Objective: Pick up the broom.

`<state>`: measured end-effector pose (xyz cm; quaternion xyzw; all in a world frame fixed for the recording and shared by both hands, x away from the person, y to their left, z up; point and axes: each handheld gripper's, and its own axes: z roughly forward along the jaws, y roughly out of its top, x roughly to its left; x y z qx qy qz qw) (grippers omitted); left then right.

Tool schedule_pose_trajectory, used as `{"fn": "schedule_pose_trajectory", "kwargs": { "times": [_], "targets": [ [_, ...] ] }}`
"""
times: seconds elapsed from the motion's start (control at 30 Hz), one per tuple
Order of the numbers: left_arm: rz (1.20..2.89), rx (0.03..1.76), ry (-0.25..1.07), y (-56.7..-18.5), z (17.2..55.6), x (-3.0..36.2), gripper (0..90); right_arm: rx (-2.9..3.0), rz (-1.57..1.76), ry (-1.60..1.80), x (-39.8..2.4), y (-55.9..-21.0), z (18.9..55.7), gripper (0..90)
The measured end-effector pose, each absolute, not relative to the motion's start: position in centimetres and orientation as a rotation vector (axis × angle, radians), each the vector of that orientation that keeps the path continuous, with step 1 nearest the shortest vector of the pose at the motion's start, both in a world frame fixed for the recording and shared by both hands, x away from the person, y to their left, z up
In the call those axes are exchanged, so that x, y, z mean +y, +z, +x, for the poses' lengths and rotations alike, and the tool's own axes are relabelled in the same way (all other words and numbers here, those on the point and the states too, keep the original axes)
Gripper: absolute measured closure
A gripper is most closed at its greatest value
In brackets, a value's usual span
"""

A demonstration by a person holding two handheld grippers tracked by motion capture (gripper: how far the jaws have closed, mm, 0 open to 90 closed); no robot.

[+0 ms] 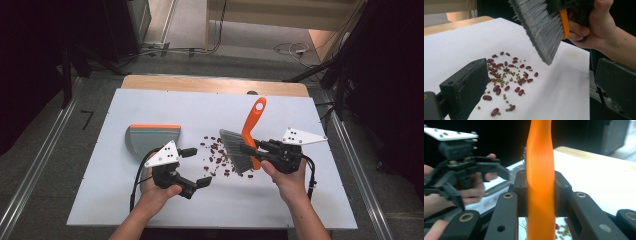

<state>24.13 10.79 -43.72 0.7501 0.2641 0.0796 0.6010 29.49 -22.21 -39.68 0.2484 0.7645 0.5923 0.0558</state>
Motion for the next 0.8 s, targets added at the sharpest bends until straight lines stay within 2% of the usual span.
{"fn": "schedule_pose_trajectory", "kwargs": {
  "times": [0.8],
  "targets": [
    [1.717, 0.669, 0.276, -44.2, 23.6, 14.0, 0.0, 2.196, 1.003, 1.533, -25.3, -39.8, 30.9, 68.9]
  ]
}}
